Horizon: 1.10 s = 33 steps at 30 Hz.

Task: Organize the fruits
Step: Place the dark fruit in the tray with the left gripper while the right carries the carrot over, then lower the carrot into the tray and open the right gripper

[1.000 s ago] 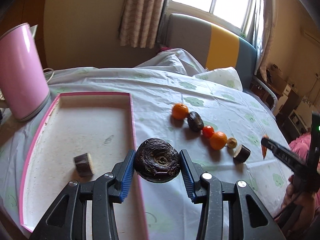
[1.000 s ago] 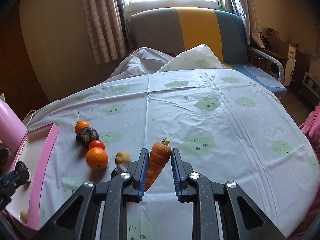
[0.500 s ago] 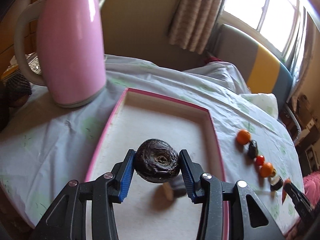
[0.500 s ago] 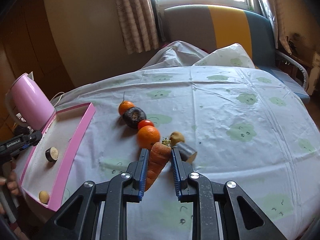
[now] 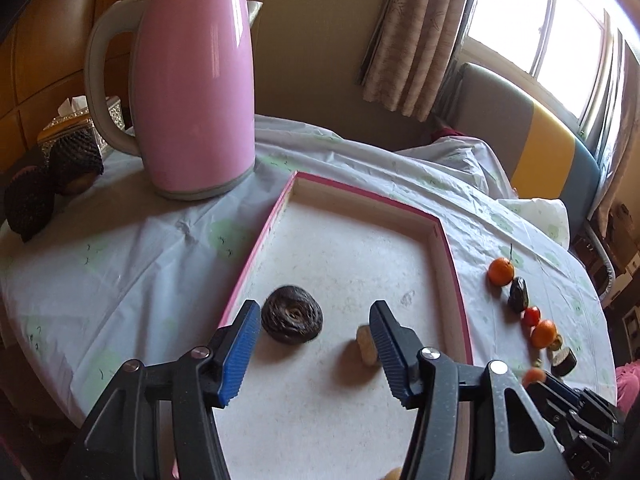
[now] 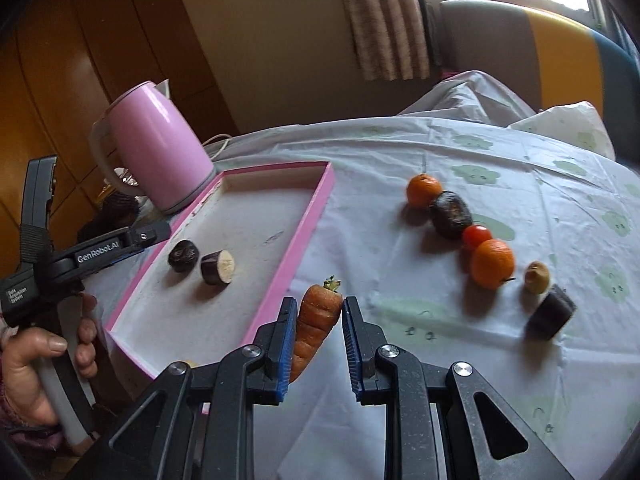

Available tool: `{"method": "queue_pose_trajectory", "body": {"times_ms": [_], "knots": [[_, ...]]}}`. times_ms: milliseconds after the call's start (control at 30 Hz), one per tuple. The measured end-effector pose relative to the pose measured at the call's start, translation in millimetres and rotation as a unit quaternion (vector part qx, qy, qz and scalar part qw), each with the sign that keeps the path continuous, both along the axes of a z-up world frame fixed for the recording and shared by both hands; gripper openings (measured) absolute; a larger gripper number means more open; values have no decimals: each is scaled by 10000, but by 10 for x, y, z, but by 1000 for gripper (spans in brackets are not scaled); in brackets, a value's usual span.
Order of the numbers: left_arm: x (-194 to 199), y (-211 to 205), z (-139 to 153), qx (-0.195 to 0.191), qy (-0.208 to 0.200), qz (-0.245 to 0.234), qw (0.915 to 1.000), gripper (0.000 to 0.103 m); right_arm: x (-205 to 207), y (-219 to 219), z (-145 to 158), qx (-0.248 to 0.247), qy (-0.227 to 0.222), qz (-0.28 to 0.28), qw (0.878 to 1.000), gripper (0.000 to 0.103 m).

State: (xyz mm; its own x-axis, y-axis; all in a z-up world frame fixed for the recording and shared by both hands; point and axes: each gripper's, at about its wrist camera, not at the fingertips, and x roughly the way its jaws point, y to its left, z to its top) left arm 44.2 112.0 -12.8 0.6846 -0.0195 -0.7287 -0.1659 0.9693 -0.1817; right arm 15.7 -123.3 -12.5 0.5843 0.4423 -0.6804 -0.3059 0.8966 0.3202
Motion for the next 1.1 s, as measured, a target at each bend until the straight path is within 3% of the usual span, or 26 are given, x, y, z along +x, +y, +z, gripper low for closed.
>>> {"method": "queue_pose_trajectory", "body": {"times_ms": [400, 467, 533, 567, 800, 867, 1100], "knots": [[-198, -20, -6, 37, -78, -117, 9999, 58, 163, 648, -16, 120, 198, 687, 9974, 25], [-203, -3, 1, 63, -80, -114, 9999, 58, 140, 688, -15, 22, 141, 679, 9976, 38], [-210, 1, 3, 75, -82, -102, 9999, 58, 112, 682, -14, -44, 85, 602, 9981, 57], [-214, 0, 5, 62, -93, -103, 9999, 58, 97, 668, -18, -62, 79, 568, 9983, 59], [-225, -134, 12, 134, -114, -313, 9994, 58, 10, 429, -74, -259, 40, 152, 9995, 59], [-228, -181, 12, 156, -110, -378, 9991, 58, -7, 324, -92, -295, 42, -12, 9996, 65], [-242, -386, 19, 292, -136, -683, 9971, 57, -50, -97, -191, -485, 77, -797, 9956, 66]]}}
